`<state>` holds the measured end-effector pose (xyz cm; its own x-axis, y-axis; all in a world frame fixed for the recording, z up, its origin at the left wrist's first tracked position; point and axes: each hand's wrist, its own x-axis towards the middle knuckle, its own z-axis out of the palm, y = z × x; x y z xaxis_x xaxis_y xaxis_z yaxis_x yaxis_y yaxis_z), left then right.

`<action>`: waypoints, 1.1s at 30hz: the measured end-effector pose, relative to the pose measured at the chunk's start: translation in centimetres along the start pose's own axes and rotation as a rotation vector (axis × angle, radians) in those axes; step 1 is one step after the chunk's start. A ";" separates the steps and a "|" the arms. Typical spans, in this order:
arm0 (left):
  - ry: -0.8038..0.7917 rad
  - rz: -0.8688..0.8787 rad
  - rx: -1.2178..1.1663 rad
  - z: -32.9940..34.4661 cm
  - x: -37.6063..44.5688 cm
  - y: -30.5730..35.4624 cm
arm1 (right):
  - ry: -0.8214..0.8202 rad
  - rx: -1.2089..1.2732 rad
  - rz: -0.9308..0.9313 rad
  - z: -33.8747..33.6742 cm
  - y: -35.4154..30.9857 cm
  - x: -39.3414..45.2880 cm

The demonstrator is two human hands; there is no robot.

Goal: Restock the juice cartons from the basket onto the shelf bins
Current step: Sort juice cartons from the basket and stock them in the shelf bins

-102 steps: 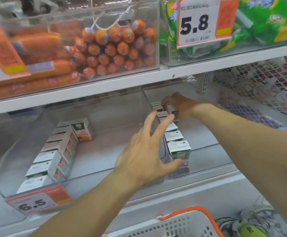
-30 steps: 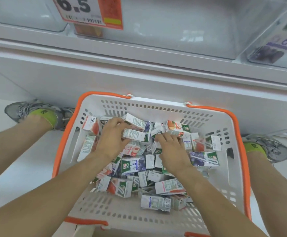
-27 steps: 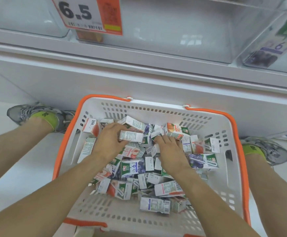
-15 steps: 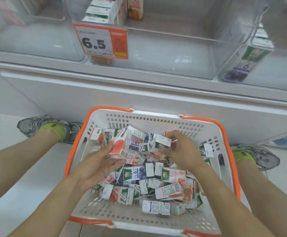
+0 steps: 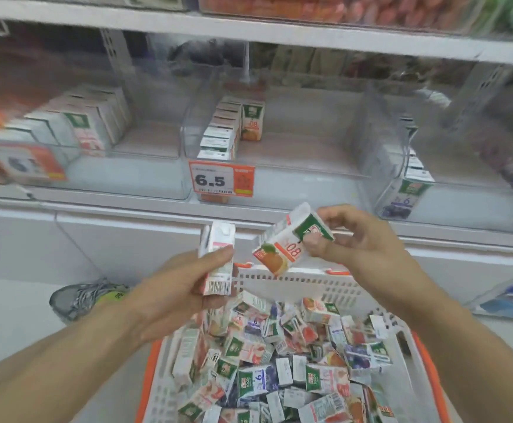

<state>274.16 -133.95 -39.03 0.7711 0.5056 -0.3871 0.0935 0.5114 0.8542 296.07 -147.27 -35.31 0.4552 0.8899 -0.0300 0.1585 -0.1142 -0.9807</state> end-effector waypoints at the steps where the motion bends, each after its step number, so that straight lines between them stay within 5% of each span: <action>1: 0.058 0.037 0.048 0.1 -0.1 1.3 | 0.043 0.006 -0.048 0.3 -0.9 0.7; 7: 0.163 0.239 0.212 -2.9 0.4 6.7 | 0.344 -0.326 -0.392 1.4 -4.5 8.2; 18: 0.279 0.317 0.032 -5.1 2.8 8.3 | 0.270 -0.860 -0.093 4.8 -6.5 28.4; 27: 0.217 0.321 -0.075 -7.2 3.1 9.9 | 0.333 -0.707 0.017 6.4 -4.1 31.0; 33: 0.086 0.345 -0.226 -6.2 2.9 9.9 | 0.122 -0.460 -0.293 8.4 -8.4 19.4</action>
<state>273.47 -123.10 -33.84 0.6764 0.7254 -0.1274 -0.3090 0.4365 0.8450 296.17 -125.32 -29.25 0.4286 0.8590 0.2801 0.6473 -0.0757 -0.7584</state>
